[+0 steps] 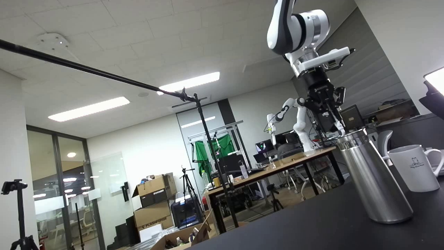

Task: Use the brush to clean the silver bottle

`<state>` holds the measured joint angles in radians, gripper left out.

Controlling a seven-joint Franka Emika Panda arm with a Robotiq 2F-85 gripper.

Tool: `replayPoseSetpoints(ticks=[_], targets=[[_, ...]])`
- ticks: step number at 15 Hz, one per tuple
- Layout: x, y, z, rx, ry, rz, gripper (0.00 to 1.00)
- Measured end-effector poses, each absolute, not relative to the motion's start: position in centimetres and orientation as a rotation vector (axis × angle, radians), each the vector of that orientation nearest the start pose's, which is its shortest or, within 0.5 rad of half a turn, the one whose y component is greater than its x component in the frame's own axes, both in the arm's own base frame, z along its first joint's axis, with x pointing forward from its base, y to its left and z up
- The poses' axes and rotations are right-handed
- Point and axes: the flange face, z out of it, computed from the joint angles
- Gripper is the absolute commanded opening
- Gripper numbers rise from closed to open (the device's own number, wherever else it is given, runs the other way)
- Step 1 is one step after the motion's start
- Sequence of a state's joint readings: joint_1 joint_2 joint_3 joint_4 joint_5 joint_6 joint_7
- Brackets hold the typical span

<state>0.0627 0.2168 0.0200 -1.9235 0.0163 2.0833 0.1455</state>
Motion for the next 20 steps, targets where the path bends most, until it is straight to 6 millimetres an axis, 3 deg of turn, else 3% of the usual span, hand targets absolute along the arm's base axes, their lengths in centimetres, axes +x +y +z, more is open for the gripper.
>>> replayPoseSetpoints(ticks=[4, 6, 8, 12, 13, 17, 20], targets=[[58.6, 5.4, 43.5, -3.124, 0.093, -0.018, 0.04], [58.3, 5.2, 44.9, -3.114, 0.103, -0.063, 0.04], [58.4, 4.8, 43.6, -3.107, 0.120, -0.068, 0.04], [58.6, 4.2, 36.4, -3.115, 0.144, 0.051, 0.04], [58.8, 4.2, 35.3, -3.117, 0.144, 0.057, 0.04], [59.4, 4.4, 37.3, -3.123, 0.128, -0.007, 0.04], [59.1, 4.9, 42.0, -3.134, 0.101, -0.074, 0.04]])
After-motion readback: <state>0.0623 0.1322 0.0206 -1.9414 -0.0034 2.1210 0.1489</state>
